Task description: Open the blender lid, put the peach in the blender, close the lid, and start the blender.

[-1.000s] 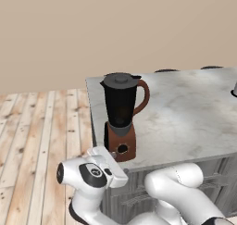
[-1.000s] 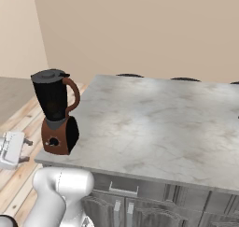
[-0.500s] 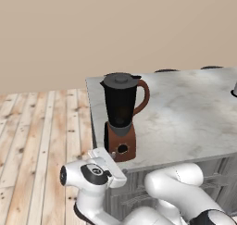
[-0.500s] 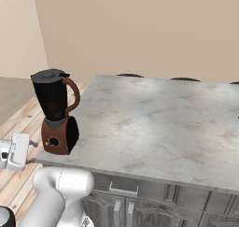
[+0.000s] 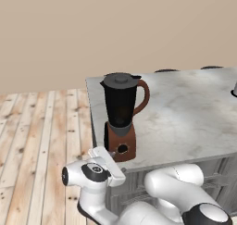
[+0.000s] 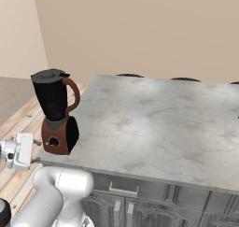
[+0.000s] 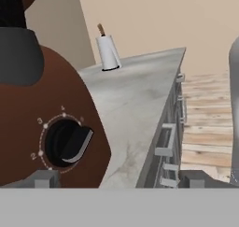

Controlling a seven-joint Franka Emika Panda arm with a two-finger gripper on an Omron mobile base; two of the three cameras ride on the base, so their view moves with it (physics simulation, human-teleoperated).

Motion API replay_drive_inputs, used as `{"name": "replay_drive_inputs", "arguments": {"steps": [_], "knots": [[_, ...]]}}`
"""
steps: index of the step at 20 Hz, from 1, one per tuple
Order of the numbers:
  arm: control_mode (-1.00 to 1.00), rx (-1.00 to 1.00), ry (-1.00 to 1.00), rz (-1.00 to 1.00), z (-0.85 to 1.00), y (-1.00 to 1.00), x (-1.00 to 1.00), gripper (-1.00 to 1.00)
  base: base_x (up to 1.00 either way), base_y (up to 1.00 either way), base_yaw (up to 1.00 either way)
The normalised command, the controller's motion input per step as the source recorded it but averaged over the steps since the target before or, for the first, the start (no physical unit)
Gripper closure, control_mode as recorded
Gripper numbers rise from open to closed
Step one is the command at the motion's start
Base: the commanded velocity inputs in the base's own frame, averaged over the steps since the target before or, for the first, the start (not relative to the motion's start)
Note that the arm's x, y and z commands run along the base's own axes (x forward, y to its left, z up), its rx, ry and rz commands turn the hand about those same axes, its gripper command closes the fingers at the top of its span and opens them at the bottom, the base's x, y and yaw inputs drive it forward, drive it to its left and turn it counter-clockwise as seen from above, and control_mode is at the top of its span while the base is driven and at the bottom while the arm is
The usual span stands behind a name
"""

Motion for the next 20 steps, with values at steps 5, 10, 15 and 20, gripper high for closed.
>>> {"name": "replay_drive_inputs", "arguments": {"steps": [5,10,15,20], "knots": [[-1.0,0.0,-0.05,0.01,-0.25,0.0,0.14,-1.0,0.0,0.0,0.0],[-1.0,0.0,-0.04,0.02,-0.26,0.0,0.13,-1.0,0.0,0.0,0.0],[-1.0,0.0,-0.08,0.01,-0.15,0.0,0.18,-1.0,0.0,0.0,0.0],[-1.0,0.0,-0.09,0.01,-0.13,-0.01,0.17,-1.0,0.0,0.0,0.0]]}}
